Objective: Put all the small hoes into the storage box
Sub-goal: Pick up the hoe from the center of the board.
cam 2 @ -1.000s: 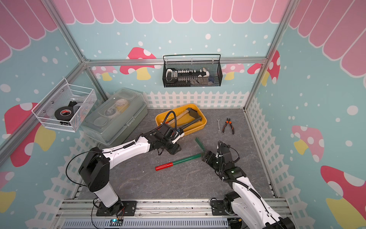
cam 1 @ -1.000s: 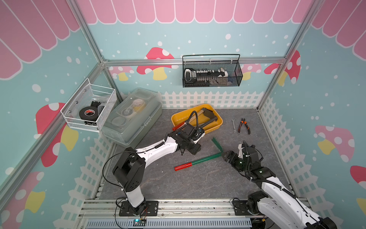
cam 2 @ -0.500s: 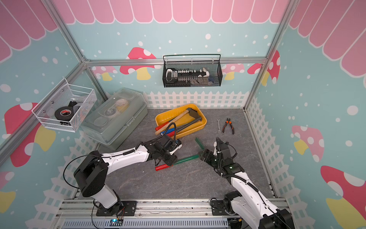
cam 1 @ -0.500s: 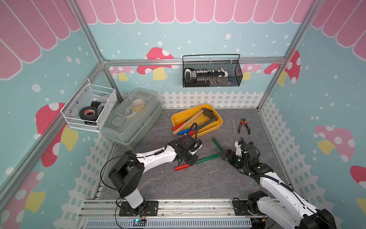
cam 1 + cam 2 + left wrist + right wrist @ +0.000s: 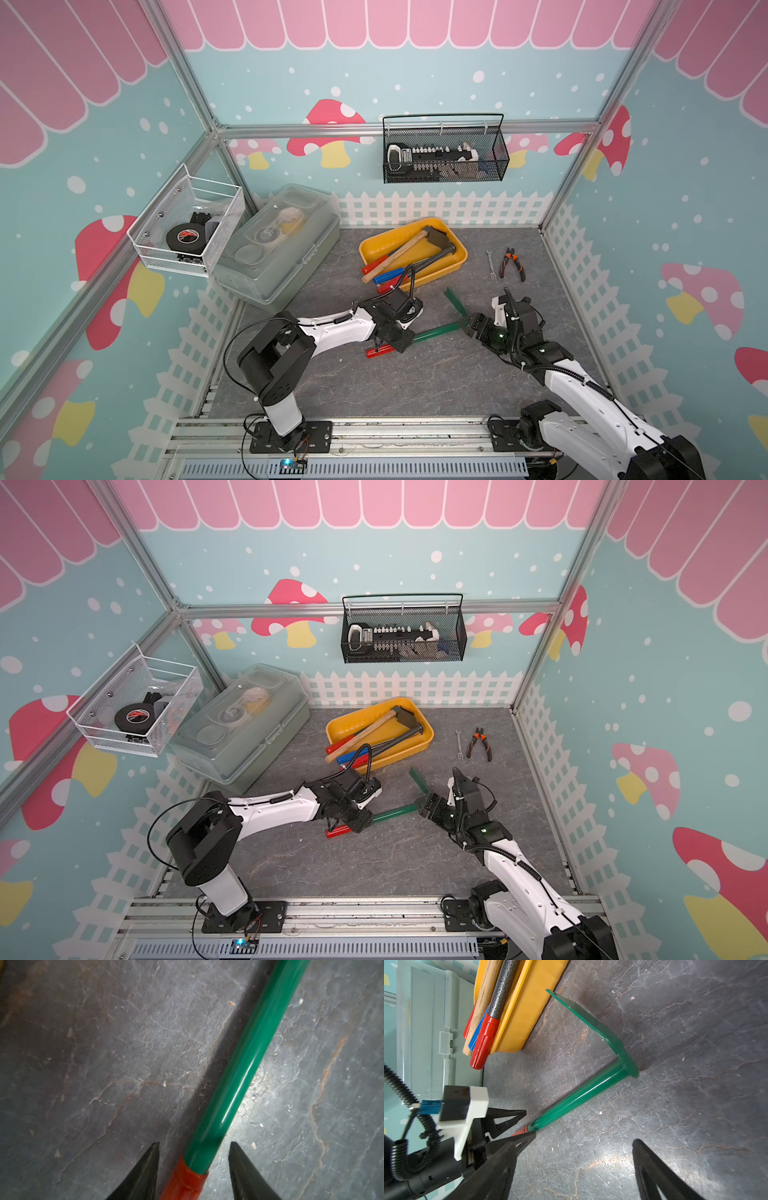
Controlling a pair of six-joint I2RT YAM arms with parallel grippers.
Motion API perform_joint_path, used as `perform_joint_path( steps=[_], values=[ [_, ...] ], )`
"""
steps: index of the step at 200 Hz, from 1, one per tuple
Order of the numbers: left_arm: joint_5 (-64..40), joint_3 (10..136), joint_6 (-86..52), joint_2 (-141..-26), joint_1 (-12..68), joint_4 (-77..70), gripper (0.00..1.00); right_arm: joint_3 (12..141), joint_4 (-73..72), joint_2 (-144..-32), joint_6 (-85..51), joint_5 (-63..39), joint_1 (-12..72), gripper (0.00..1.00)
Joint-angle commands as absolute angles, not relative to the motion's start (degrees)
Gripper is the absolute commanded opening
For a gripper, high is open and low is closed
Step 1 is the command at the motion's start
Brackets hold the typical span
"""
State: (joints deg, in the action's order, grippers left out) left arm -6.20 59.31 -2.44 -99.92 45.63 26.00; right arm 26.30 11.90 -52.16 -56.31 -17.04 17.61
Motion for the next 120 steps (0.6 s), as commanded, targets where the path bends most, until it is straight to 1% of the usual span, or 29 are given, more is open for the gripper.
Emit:
perform_joint_path(
  steps=[1, 49, 120],
  values=[
    [-6.0, 58.3, -2.6, -100.9, 46.1, 25.1, 0.53, 27.6, 11.2, -52.2, -55.9, -17.2, 17.4, 0.86],
    [-6.2, 58.1, -2.7, -102.9, 46.4, 25.1, 0.52, 27.6, 10.9, -52.7, -56.0, -17.3, 17.4, 0.86],
    [-6.3, 58.8, -2.5, -105.3, 47.4, 25.2, 0.41, 26.8, 10.4, -52.9, -56.9, -17.7, 17.4, 0.86]
  ],
)
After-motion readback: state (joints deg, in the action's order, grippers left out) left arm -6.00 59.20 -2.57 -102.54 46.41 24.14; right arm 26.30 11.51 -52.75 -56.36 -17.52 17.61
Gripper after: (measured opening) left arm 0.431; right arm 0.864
